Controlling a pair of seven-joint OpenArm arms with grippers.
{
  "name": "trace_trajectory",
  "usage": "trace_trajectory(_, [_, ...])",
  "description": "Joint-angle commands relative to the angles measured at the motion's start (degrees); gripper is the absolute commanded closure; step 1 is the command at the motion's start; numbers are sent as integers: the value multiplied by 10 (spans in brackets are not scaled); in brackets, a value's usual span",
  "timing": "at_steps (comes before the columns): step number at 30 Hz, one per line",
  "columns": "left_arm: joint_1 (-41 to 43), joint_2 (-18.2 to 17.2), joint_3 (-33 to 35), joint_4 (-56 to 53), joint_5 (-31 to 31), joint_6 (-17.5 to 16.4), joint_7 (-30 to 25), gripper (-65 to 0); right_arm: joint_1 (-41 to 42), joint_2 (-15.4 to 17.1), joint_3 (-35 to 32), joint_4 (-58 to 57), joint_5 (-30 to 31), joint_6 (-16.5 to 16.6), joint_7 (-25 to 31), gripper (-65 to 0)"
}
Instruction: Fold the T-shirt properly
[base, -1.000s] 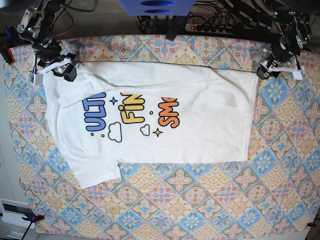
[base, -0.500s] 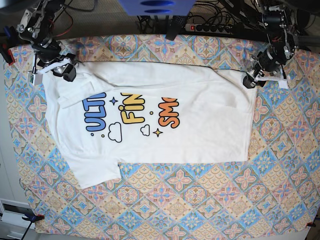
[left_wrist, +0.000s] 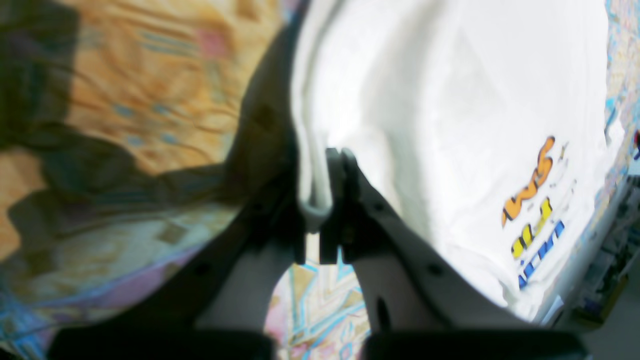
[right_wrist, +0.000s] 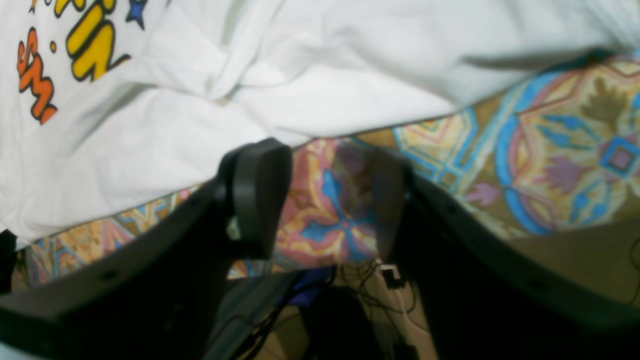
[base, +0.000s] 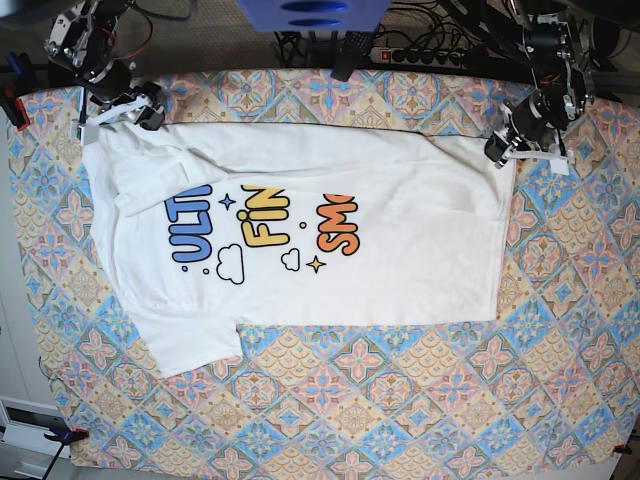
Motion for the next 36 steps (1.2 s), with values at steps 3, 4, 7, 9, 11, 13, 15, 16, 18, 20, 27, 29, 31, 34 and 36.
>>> trace_trajectory(3, [6, -8, -2, 8, -3, -1, -3, 0, -2, 4, 4, -13, 6, 3, 5, -339])
trace_trajectory(4, [7, -8, -2, 8, -3, -1, -3, 0, -2, 4, 4, -22, 6, 3, 6, -369])
trace_trajectory(7, [7, -8, -2, 8, -3, -1, -2, 0, 7, 7, 11, -50, 6, 3, 10, -458])
trace_trajectory(9, [7, -8, -2, 8, -3, -1, -2, 0, 26, 6, 32, -70, 6, 3, 8, -514])
trace_trajectory(11, [7, -8, -2, 8, -3, -1, -2, 0, 37, 7, 46, -95, 7, 7, 7, -561])
trace_trajectory(13, [7, -8, -3, 8, -3, -1, -2, 0, 47, 8, 56, -118, 7, 36, 7, -586])
trace_trajectory(15, [7, -8, -3, 8, -3, -1, -2, 0, 72, 8, 77, -144, 7, 70, 7, -586])
trace_trajectory(16, [7, -8, -3, 8, -3, -1, -2, 0, 82, 8, 85, -157, 6, 76, 7, -586])
trace_trajectory(18, [7, -8, -3, 8, -3, -1, -2, 0, 98, 8, 103, -190, 6, 77, 6, -586])
trace_trajectory(20, [7, -8, -3, 8, -3, -1, -2, 0, 110, 9, 113, -214, 4, 77, 6, -586])
trace_trajectory(27, [7, -8, -3, 8, -3, -1, -2, 0, 126, 23, 119, -227, 5, 78, 6, -461])
trace_trajectory(29, [8, -10, -3, 9, -3, -1, -2, 0, 124, 23, 119, -227, 3, 78, 6, -330])
trace_trajectory(31, [16, -22, -3, 9, -3, -1, -2, 0, 123, 23, 121, -227, 3, 78, 7, -177])
trace_trajectory(34, [23, -32, -3, 9, -21, -1, -2, 0, 109, 23, 154, -227, 6, 78, 5, -84])
trace_trajectory(36, [37, -44, -3, 9, -41, -1, -3, 0, 107, 23, 169, -222, 6, 78, -9, -83])
